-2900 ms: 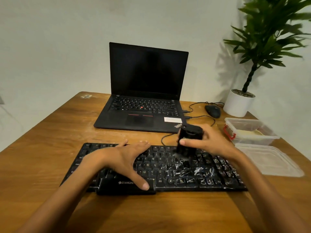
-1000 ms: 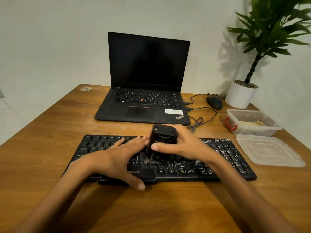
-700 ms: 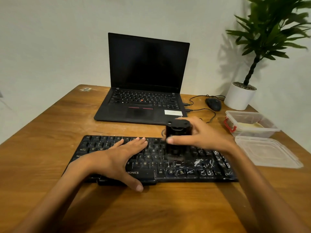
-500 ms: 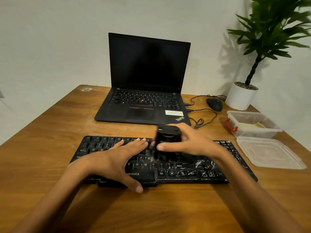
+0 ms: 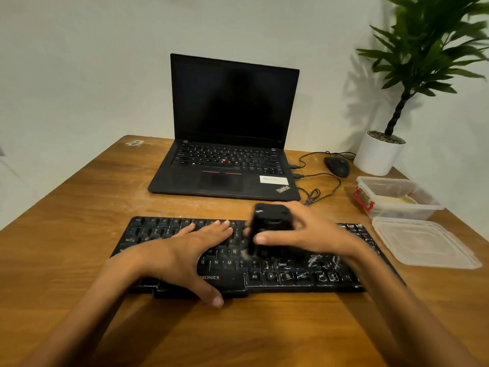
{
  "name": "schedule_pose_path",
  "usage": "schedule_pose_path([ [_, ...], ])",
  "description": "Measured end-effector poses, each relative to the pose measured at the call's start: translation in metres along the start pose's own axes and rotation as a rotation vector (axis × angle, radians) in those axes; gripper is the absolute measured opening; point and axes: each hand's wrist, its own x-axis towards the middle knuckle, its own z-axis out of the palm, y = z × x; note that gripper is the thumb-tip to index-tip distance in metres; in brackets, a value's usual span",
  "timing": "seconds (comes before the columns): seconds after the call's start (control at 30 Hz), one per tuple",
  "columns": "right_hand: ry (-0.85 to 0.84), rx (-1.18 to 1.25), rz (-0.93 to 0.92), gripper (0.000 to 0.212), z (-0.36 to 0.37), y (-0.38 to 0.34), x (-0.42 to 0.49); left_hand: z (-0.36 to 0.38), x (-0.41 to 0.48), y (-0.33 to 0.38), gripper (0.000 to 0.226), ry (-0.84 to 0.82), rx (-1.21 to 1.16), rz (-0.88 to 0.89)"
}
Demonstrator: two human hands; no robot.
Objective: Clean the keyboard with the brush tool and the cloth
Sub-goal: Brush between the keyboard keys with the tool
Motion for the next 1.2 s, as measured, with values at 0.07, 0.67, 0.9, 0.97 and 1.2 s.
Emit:
schedule_pose_path([
  [0.07,0.103,0.020,0.103,0.045,-0.023,0.014,-0.023,0.000,0.001,0.001,0.111,-0.004,0.014,0.005],
  [0.67,0.158,0.138,-0.053,0.041,-0.008,0.006,0.005,-0.001,0.017,-0.002,0.109,0.048,-0.016,0.027],
  [0.9,0.154,0.097,-0.064,0.021,-0.007,0.000,0.008,0.002,0.018,-0.003,0.109,0.053,-0.010,0.029],
  [0.97,0.021,0.057,-0.024,0.018,-0.001,-0.001,0.007,0.003,0.018,-0.004,0.110,0.046,0.001,0.033],
  [1.2,0.267,-0.003,-0.078,0.040,-0.011,-0.003,0.008,-0.001,0.015,0.001,0.105,0.021,-0.008,0.029],
])
